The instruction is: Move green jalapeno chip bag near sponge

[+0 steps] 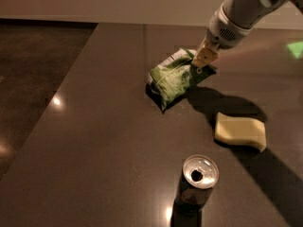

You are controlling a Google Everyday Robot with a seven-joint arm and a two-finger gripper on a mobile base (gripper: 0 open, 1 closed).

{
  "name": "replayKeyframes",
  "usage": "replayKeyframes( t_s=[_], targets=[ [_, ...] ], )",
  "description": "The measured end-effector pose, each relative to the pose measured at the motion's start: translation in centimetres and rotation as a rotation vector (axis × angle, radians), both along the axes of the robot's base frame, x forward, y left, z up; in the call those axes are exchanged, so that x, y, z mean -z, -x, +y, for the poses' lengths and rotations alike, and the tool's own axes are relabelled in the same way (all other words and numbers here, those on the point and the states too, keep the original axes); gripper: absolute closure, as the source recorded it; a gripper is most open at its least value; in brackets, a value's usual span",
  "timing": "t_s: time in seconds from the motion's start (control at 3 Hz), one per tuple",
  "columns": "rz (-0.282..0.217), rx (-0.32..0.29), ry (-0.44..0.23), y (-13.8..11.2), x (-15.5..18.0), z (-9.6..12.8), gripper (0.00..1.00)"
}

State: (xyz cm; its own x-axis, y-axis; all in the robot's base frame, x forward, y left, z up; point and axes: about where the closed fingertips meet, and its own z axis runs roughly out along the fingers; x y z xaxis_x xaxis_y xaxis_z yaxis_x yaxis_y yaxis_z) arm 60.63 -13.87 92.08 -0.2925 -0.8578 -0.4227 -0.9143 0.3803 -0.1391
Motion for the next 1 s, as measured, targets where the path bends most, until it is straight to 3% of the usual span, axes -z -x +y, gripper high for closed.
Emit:
replayKeyframes(
  t_s=[1.0],
  targets=[
    [0.070, 0.007, 0.071, 6.9, -1.4, -2.7, 1.00]
  ],
)
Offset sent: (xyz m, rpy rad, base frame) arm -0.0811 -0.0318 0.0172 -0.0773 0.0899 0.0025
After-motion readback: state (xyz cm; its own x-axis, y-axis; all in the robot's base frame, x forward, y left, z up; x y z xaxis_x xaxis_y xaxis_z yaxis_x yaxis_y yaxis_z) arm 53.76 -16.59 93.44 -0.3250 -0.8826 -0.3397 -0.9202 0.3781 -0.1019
